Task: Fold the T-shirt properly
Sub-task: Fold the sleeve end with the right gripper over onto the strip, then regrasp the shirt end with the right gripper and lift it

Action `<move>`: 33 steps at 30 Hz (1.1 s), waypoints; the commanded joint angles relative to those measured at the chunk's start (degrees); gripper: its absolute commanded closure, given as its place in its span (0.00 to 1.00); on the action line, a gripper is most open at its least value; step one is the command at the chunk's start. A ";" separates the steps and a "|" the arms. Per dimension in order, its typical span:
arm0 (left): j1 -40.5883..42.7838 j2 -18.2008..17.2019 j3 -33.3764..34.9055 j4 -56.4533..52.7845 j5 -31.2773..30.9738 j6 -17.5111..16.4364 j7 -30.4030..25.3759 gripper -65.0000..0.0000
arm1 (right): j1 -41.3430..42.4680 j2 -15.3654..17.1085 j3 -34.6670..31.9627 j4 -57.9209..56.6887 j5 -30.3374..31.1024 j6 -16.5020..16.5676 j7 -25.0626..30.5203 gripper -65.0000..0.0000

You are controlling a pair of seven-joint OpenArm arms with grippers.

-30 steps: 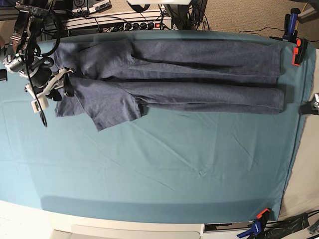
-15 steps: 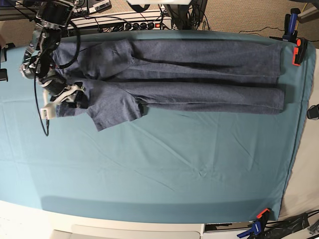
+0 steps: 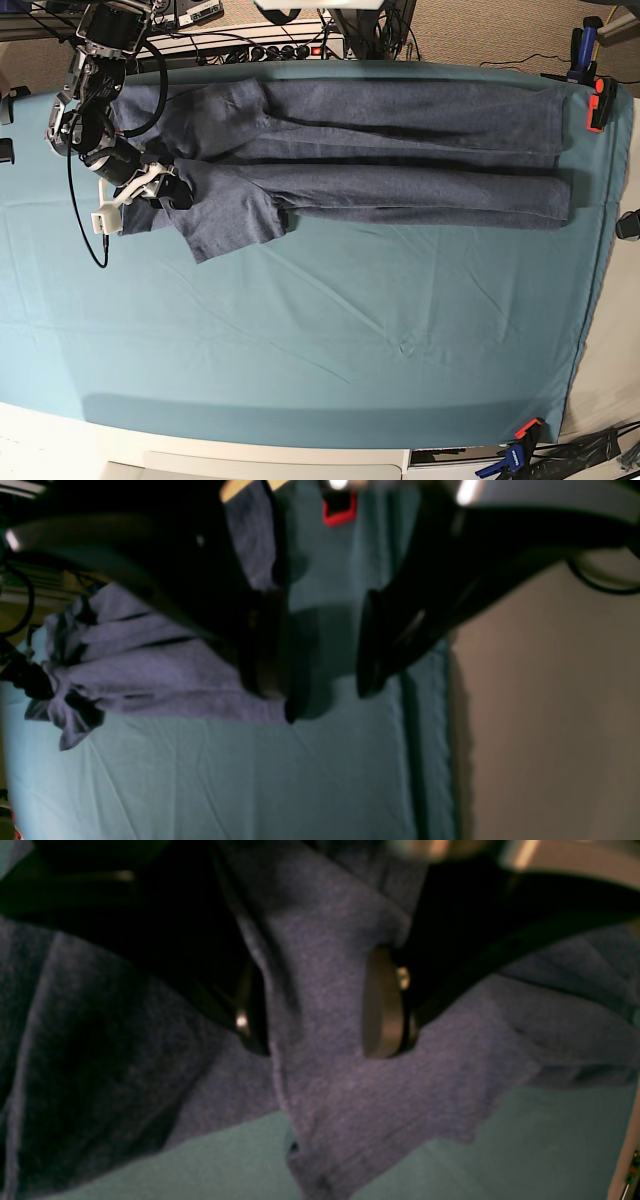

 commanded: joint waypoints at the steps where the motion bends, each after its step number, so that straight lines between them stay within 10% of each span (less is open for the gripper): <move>1: -0.96 -2.05 -0.55 0.59 -1.34 -0.30 -0.66 0.62 | 0.66 0.94 0.22 0.76 1.42 0.68 0.87 0.55; 14: -0.96 -2.05 -0.55 0.59 -1.34 -0.30 -0.85 0.62 | 0.81 1.14 0.15 0.76 1.42 3.99 1.75 0.74; 33: -0.96 -2.05 -0.55 0.59 -1.34 -0.30 -0.87 0.62 | 5.90 1.09 -1.31 0.74 -1.64 3.56 4.07 0.74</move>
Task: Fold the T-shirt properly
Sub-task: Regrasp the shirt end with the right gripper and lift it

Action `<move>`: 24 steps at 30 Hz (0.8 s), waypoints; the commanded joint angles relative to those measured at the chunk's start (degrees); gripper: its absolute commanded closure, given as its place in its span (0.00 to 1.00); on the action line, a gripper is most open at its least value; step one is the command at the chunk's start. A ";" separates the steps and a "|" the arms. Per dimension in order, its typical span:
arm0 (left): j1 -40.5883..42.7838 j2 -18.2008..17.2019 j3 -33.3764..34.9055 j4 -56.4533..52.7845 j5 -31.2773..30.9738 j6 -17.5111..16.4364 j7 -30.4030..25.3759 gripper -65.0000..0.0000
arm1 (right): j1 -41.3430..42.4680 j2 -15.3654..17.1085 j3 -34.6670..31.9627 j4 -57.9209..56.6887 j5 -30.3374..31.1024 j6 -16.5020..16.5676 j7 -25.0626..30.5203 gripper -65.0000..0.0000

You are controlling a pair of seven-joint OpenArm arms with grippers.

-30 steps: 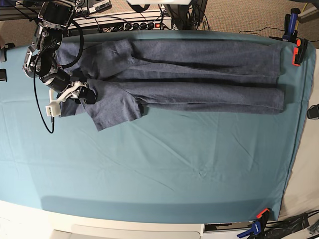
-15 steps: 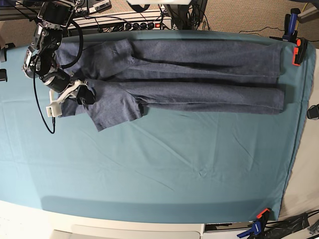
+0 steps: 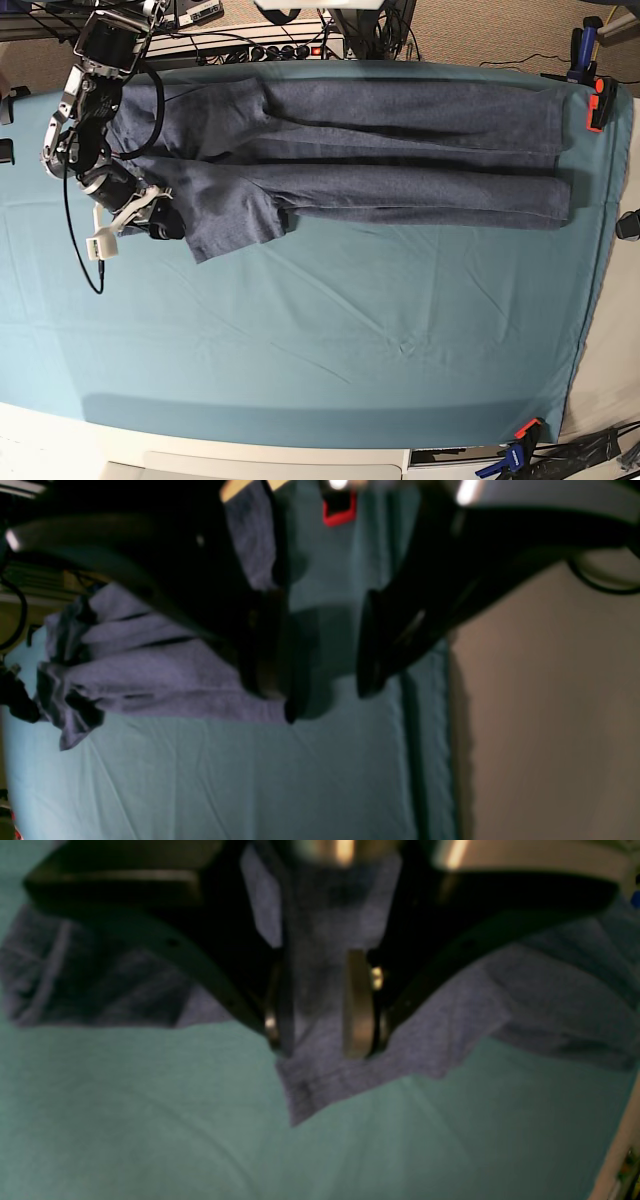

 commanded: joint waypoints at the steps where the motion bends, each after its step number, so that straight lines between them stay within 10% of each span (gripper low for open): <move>1: -0.96 -2.05 -0.55 0.59 -1.34 -0.30 -0.85 0.62 | 0.98 0.90 -0.44 0.79 0.20 0.48 1.07 0.74; 11: -0.96 -2.03 -0.55 0.59 -1.34 -0.30 -0.92 0.62 | 2.51 -1.36 -4.09 0.76 -17.57 -8.92 13.57 0.61; 24: -0.96 -2.03 -0.55 0.59 -1.34 -0.30 -1.01 0.62 | 9.11 -4.37 -4.13 -12.70 -15.28 -10.38 12.68 0.61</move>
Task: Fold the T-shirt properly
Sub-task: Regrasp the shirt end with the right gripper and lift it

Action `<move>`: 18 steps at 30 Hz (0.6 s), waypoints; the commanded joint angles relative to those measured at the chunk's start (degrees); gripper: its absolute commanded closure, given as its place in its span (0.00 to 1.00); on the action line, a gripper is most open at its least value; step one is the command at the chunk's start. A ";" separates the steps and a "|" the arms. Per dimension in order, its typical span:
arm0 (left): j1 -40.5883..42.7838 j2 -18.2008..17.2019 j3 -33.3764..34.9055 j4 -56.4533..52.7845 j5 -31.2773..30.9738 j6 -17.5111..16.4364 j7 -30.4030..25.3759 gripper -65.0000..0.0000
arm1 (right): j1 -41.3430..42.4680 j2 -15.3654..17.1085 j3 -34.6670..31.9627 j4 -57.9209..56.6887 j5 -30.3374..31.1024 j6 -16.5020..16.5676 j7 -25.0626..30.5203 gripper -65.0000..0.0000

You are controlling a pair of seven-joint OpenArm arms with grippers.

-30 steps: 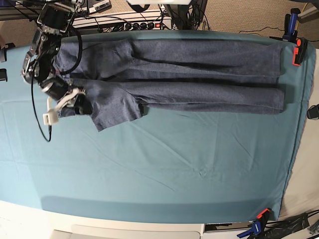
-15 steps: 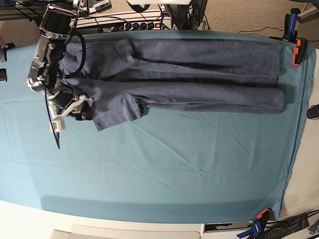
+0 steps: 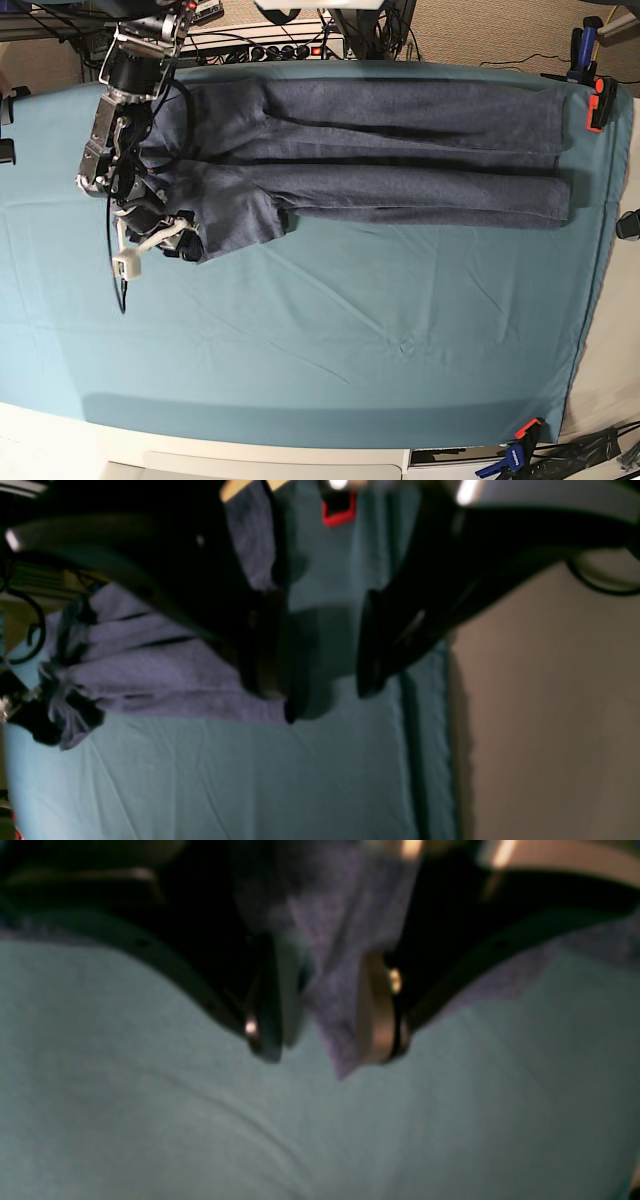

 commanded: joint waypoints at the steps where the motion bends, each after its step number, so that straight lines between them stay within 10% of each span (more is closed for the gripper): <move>1: -0.96 -2.03 -0.55 0.68 -1.36 -0.30 -0.96 0.62 | 0.79 0.44 0.07 0.20 -0.28 0.02 -0.90 0.61; 13: -0.96 -2.03 -0.55 0.68 -1.36 -0.30 -0.96 0.62 | 0.76 0.48 0.07 0.17 3.87 2.36 -8.33 0.61; 18: -0.96 -2.03 -0.55 0.68 -1.36 -0.30 -0.96 0.65 | 0.76 0.48 0.07 0.17 3.87 2.36 -8.63 0.89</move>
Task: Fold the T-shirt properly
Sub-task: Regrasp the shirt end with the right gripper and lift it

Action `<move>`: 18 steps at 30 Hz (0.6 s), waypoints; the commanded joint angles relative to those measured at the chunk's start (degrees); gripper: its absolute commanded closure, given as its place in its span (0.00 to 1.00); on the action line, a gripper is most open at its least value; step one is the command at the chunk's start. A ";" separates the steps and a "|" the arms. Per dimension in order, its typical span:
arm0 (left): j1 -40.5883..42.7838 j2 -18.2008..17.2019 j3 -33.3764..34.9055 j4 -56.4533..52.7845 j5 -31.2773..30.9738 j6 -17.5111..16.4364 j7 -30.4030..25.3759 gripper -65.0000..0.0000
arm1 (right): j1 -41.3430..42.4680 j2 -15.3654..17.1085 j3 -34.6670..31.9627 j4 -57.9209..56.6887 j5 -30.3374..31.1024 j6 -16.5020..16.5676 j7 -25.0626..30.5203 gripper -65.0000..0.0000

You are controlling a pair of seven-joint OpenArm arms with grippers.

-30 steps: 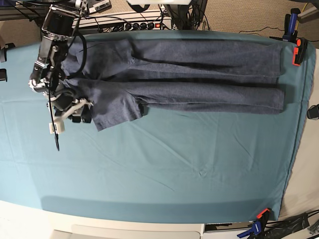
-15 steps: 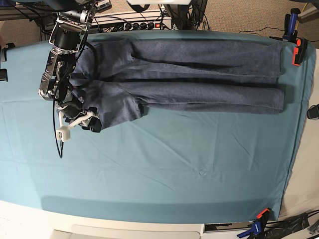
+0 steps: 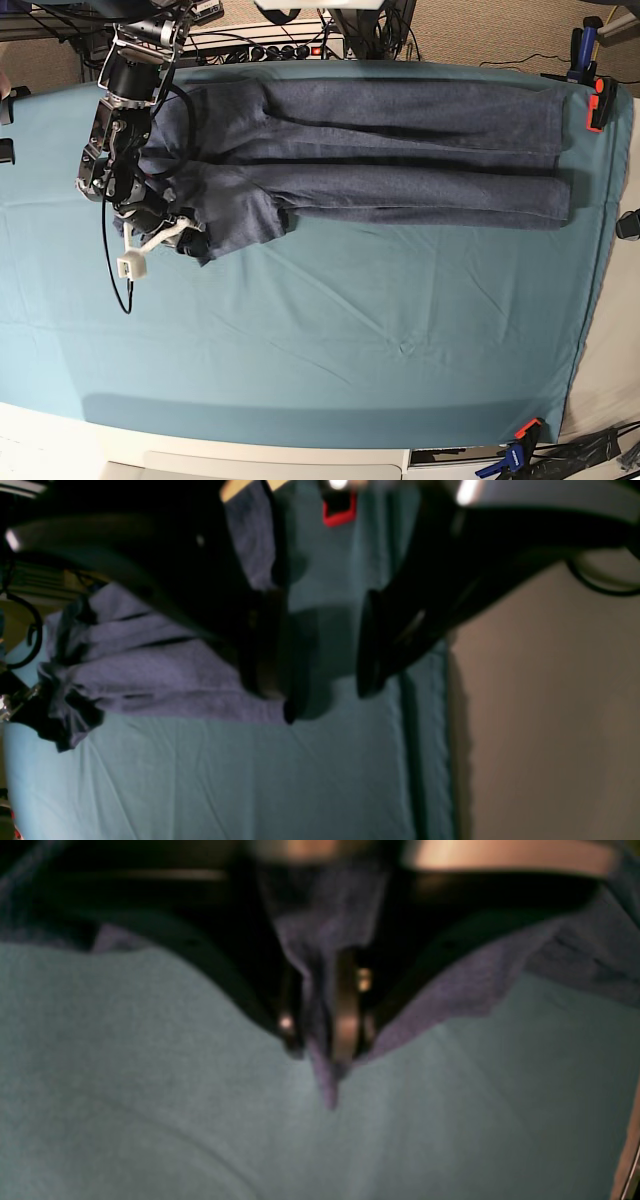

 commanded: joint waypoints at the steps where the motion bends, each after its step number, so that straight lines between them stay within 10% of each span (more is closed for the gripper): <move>1: -0.96 -2.03 -0.55 0.68 -1.36 -0.30 -0.96 0.65 | 0.57 0.46 -0.02 0.39 -0.48 0.00 -1.22 0.96; 9: -0.96 -2.03 -0.55 0.68 -1.36 -0.30 -0.98 0.65 | 0.55 0.48 -0.02 0.42 7.34 8.89 -5.73 1.00; 18: -0.96 -2.03 -0.55 0.68 -1.36 -0.30 -0.90 0.65 | -0.26 0.61 -0.02 2.62 14.05 8.89 -9.49 1.00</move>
